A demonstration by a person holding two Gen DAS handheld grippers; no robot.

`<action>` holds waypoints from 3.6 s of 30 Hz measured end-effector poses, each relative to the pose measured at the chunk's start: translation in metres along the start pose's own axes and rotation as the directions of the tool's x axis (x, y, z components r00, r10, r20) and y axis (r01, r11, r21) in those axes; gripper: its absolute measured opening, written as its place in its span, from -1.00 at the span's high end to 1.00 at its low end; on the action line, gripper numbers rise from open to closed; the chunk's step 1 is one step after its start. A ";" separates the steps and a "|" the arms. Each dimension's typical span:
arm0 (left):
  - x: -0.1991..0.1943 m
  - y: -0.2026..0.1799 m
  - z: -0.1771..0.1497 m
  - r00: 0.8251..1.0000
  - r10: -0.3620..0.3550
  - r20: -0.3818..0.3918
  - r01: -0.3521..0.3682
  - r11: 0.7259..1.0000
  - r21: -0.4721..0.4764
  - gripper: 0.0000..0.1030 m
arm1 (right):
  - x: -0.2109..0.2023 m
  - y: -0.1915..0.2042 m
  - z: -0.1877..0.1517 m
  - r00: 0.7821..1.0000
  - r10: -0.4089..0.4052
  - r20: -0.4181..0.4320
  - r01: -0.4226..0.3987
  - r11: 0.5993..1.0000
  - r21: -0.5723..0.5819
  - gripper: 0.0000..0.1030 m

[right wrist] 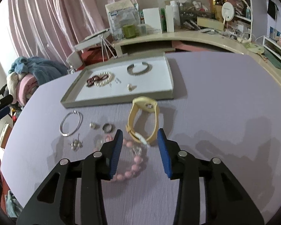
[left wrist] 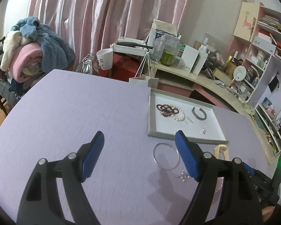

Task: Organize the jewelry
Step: 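Move the right gripper to the pink beaded bracelet, then grasp the pink beaded bracelet with the right gripper while the left grasps the silver hoop bangle, then carry the pink bracelet and hoop bangle into the tray and open both grippers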

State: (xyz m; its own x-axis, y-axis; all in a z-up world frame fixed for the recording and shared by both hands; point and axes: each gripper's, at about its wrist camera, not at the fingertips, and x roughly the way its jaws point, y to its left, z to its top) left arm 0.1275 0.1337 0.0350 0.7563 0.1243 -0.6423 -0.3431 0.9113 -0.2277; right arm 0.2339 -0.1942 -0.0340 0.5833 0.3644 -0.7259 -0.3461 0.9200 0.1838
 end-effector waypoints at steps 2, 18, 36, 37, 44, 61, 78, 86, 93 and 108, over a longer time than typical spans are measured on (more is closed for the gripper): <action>-0.003 0.003 -0.004 1.000 0.004 -0.002 -0.004 1.000 -0.005 -0.53 | 0.005 0.001 -0.006 1.000 0.003 -0.027 -0.003 1.000 -0.002 0.28; -0.018 0.014 -0.020 1.000 0.024 -0.011 -0.025 0.999 -0.029 -0.54 | 0.032 0.007 -0.030 0.991 -0.022 -0.132 0.016 0.999 -0.047 0.35; -0.001 0.003 -0.020 0.999 -0.002 -0.051 0.002 1.000 -0.004 -0.54 | 0.040 0.018 -0.025 0.990 -0.079 -0.121 0.061 0.987 -0.151 0.62; 0.002 0.001 -0.020 0.998 -0.007 -0.057 0.007 1.000 0.001 -0.54 | 0.039 0.016 -0.026 0.989 -0.077 -0.124 0.058 0.988 -0.146 0.63; 0.043 -0.019 -0.021 0.992 -0.034 -0.125 0.041 0.998 0.050 -0.53 | 0.023 0.006 -0.029 0.992 -0.049 -0.119 0.039 0.995 -0.089 0.63; 0.139 -0.076 -0.054 0.960 -0.001 -0.280 0.055 0.981 0.186 -0.55 | 0.013 -0.001 -0.026 0.993 -0.064 -0.101 0.059 0.997 -0.051 0.63; 0.141 -0.079 -0.063 0.972 0.082 -0.222 -0.023 0.967 0.253 -0.35 | 0.005 -0.001 -0.023 0.996 -0.042 -0.077 0.039 0.999 -0.030 0.63; 0.103 -0.059 -0.049 0.987 0.062 -0.147 -0.031 0.978 0.207 -0.35 | -0.018 0.013 -0.008 0.999 0.037 -0.002 -0.037 0.998 -0.049 0.63; 0.062 -0.048 -0.029 0.998 0.040 -0.056 -0.030 0.985 0.168 -0.35 | -0.037 0.029 0.003 0.994 0.094 0.051 -0.089 0.992 -0.085 0.63; 0.001 -0.041 -0.004 0.996 0.028 0.080 -0.037 0.993 0.115 -0.35 | -0.062 0.039 0.025 0.978 0.140 0.151 -0.125 0.986 -0.108 0.63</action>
State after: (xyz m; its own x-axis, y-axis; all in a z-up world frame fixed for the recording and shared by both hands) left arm 0.1405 0.0947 0.0409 0.7889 0.1807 -0.5874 -0.3047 0.9450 -0.1186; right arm 0.2032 -0.1776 0.0348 0.6335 0.5073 -0.5842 -0.4933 0.8465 0.2002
